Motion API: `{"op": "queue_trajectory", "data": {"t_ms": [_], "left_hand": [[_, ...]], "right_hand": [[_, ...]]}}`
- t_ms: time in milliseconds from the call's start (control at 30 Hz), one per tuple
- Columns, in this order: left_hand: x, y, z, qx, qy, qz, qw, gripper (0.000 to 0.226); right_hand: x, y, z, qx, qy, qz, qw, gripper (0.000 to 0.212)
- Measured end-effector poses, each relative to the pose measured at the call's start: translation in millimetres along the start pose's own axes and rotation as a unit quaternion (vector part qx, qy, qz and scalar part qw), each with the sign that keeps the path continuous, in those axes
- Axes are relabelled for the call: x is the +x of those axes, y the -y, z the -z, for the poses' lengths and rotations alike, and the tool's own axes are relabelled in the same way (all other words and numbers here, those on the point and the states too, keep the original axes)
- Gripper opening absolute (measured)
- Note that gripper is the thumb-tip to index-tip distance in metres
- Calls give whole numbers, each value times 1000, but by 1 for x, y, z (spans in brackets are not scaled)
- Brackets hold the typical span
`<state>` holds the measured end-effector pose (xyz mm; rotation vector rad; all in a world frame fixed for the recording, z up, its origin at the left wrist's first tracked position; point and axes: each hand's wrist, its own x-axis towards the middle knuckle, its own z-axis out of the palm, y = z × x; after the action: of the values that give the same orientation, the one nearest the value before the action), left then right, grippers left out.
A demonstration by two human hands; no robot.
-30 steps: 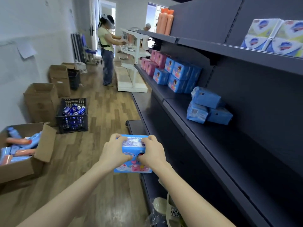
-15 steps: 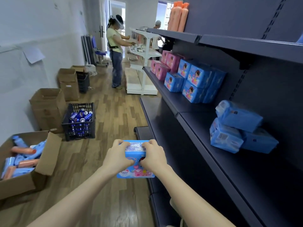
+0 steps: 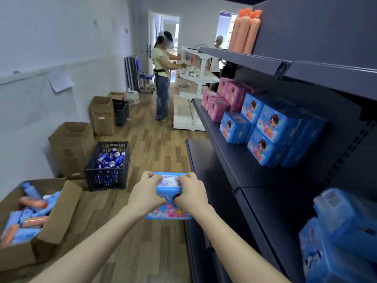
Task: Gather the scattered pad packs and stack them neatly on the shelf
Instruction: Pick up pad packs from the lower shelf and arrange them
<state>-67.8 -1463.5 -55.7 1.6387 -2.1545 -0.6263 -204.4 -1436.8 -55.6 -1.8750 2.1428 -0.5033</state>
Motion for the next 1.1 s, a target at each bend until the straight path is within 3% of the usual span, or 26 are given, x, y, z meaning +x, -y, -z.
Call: {"op": "queue_trajectory", "data": {"t_ms": [533,800,1100], "left_hand": [[162,31,8,7,45,-26,999,70],[268,44,37,1,66,-102,993,67],[331,-14,33,-38,98,-219,970,67]], "right_hand": [[155,5,-18,-6,8,-52,999,47],[242,29,-13,-7,-39,-124,991,46],[266,2,36,-36,-123,-219,967,45]]}}
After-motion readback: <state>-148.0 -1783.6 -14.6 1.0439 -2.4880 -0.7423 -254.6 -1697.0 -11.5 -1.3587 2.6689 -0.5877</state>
